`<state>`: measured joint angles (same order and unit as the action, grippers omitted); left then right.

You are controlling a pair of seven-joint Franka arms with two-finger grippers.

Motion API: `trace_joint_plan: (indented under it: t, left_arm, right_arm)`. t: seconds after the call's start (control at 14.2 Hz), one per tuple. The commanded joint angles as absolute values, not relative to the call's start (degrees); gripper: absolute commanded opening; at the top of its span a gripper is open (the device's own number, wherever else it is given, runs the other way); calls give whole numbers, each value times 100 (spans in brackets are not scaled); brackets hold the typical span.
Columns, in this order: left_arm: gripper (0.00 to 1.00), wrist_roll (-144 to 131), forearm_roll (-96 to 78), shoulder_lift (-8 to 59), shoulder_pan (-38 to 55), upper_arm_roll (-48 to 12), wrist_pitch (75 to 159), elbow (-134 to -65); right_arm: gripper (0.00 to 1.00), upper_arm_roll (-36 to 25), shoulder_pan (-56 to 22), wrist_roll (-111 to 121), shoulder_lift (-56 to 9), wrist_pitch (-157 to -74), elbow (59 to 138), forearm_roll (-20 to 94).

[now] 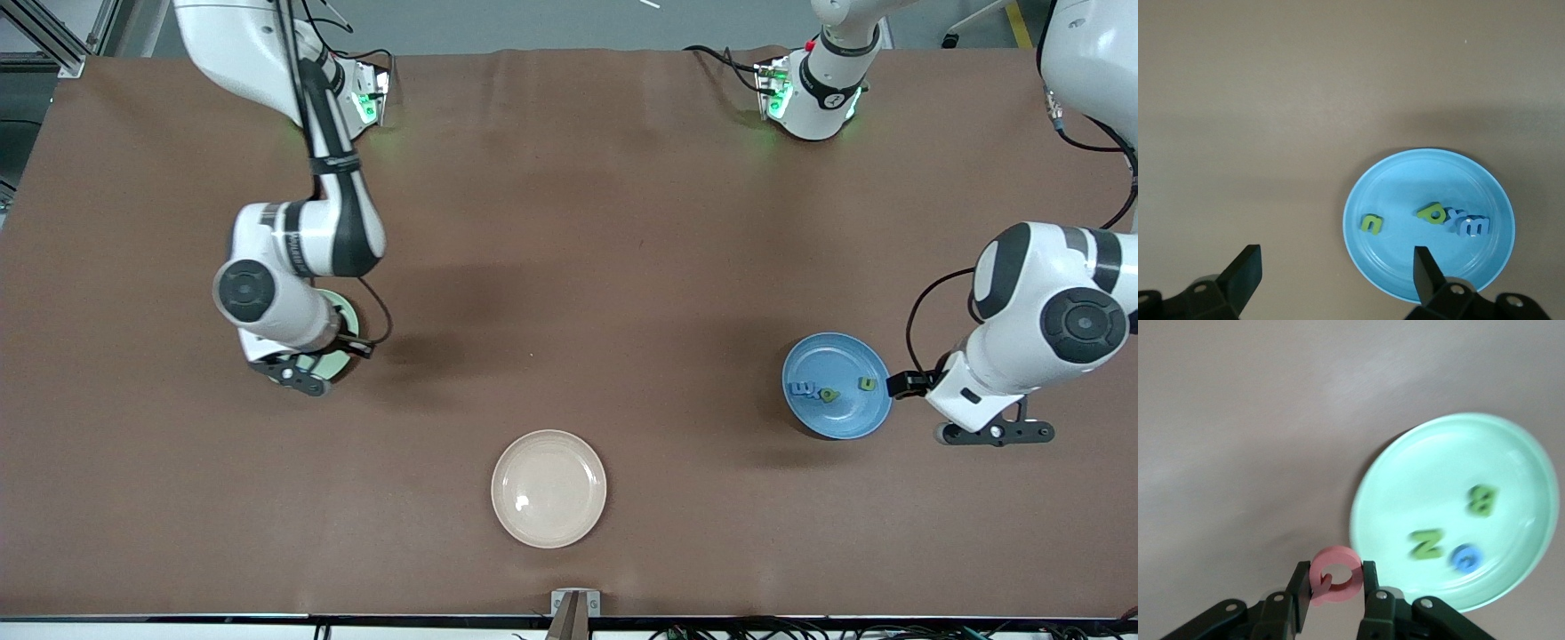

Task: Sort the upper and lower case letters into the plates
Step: 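Place n on the blue plate while the right gripper places Q on green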

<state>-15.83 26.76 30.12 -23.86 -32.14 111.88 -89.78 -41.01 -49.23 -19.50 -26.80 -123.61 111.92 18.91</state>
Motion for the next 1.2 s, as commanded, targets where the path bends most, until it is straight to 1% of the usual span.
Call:
trace_joint_plan:
  t: [0.0, 0.21, 0.35, 0.49, 0.85, 0.99, 1.06, 1.13]
  left_arm:
    - [100, -1477, 2689, 3006, -2373, -3287, 10864, -8676]
    - [100, -1459, 2672, 2997, -2425, -3480, 10373, -8281]
    - [100, -1284, 2672, 2988, -2443, -3594, 9977, -7973]
    - [100, -1257, 2663, 2822, -2443, -3638, 9625, -7884]
    - [100, -1239, 2549, 2348, -2435, -3639, 9563, -7866]
    - [100, -1239, 2479, 2312, -2469, -3621, 9554, -7543]
    - [100, -1248, 2357, 2294, -2461, -3630, 9441, -7515]
    - [100, -1257, 2329, 2242, -2444, -3630, 9335, -7462]
  right_arm:
    - [0, -4140, -4406, -962, -2522, -12410, 11452, 1986]
    - [1, -4122, -4000, -90, -2610, -12436, 11461, 2459]
    - [1, -4122, -3903, 254, -2846, -12454, 11452, 2767]
    - [1, -4087, -3902, 290, -3075, -12498, 11452, 2987]
    - [2, -3903, -3823, 308, -3445, -12656, 11443, 3146]
    - [2, -3876, -3814, 308, -3524, -12656, 11426, 3208]
    - [3, -3876, -3814, 308, -3533, -12656, 11426, 3208]
    - [10, -3876, -3814, 308, -3533, -12648, 11417, 3217]
